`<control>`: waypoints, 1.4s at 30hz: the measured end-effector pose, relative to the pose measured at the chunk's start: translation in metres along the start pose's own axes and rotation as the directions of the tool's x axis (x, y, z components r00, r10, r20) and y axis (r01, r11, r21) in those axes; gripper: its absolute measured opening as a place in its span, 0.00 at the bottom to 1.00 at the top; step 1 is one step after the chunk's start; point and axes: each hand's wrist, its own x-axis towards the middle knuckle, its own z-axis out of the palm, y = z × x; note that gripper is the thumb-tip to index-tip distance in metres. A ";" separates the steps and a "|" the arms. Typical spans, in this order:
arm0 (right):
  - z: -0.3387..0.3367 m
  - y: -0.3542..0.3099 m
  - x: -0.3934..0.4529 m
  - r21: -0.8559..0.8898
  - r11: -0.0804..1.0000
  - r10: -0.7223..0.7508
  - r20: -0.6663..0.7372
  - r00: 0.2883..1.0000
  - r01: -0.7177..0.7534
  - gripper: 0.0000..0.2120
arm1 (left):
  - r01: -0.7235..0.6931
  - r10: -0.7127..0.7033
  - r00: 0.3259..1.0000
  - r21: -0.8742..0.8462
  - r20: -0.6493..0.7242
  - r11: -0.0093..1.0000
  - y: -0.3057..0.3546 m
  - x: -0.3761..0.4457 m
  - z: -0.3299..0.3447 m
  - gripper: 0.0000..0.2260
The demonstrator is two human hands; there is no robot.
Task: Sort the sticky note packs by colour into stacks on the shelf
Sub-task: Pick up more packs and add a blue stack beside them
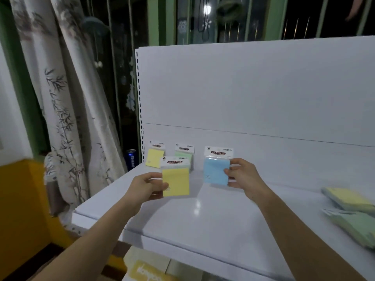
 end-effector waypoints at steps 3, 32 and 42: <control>0.012 0.015 0.042 -0.003 1.000 0.029 -0.056 0.998 -0.030 0.10 | 0.017 -0.018 0.999 0.013 0.033 1.000 -0.002 0.045 -0.003 0.15; 0.000 0.080 0.124 -0.313 0.948 -0.081 -0.428 0.900 -0.063 0.11 | 0.035 -0.021 0.971 -0.052 0.239 0.998 -0.040 0.138 0.000 0.12; 0.011 0.053 0.111 -0.408 0.906 -0.313 -0.470 0.826 0.111 0.06 | 0.012 0.007 0.982 -0.099 0.187 0.995 -0.036 0.120 -0.003 0.10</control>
